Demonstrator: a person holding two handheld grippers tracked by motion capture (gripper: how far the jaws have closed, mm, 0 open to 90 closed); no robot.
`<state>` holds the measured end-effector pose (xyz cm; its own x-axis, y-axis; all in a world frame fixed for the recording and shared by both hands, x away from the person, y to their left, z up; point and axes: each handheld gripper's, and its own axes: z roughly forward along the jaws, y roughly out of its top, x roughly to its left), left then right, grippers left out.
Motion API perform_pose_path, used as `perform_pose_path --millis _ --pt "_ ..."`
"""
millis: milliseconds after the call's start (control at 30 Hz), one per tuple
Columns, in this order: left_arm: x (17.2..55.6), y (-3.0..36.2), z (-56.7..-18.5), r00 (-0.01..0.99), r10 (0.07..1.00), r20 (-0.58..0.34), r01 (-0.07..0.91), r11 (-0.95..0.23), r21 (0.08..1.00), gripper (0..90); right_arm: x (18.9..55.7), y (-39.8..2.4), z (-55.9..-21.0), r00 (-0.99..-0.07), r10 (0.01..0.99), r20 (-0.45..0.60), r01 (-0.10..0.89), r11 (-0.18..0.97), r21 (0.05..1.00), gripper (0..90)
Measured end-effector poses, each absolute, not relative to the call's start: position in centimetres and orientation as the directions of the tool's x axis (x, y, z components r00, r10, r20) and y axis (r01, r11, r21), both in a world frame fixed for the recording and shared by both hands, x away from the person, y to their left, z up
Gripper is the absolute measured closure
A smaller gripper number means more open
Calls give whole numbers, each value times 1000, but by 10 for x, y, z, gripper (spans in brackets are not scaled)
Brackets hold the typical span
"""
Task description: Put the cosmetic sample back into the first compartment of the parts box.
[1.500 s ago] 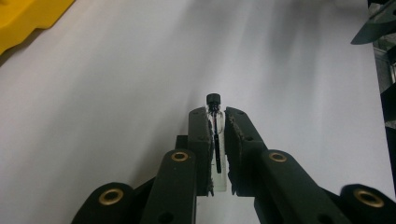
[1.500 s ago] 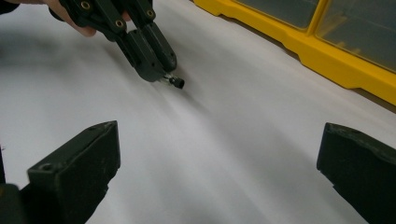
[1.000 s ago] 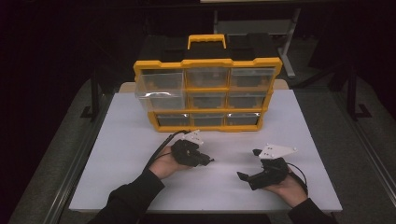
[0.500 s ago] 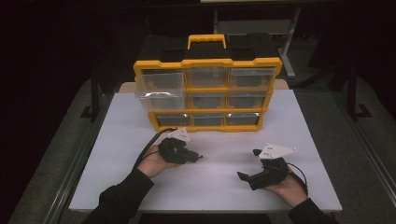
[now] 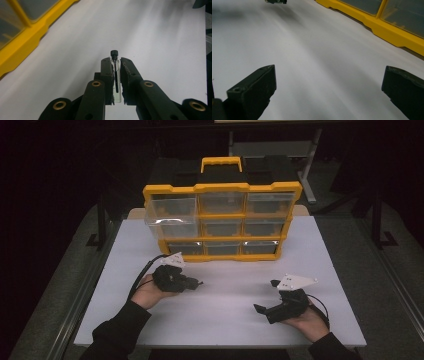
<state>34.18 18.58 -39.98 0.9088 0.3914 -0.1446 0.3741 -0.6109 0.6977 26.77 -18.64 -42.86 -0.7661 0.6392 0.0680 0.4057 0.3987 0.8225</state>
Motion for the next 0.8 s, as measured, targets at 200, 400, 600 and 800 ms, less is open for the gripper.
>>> perform_pose_path --millis 200,400,600,800 --pt "342 202 -394 901 409 -147 385 -593 707 807 268 -186 -429 -767 638 67 404 399 823 0" --pt "343 221 -388 887 435 -153 404 -572 714 807 268 -186 -429 -766 639 67 404 399 823 0" --pt "344 237 -382 877 457 -151 415 -558 719 807 268 -186 -429 -767 638 66 405 401 822 0" --pt "345 255 -373 861 485 -156 436 -541 719 807 268 -186 -429 -766 640 66 405 400 822 0"
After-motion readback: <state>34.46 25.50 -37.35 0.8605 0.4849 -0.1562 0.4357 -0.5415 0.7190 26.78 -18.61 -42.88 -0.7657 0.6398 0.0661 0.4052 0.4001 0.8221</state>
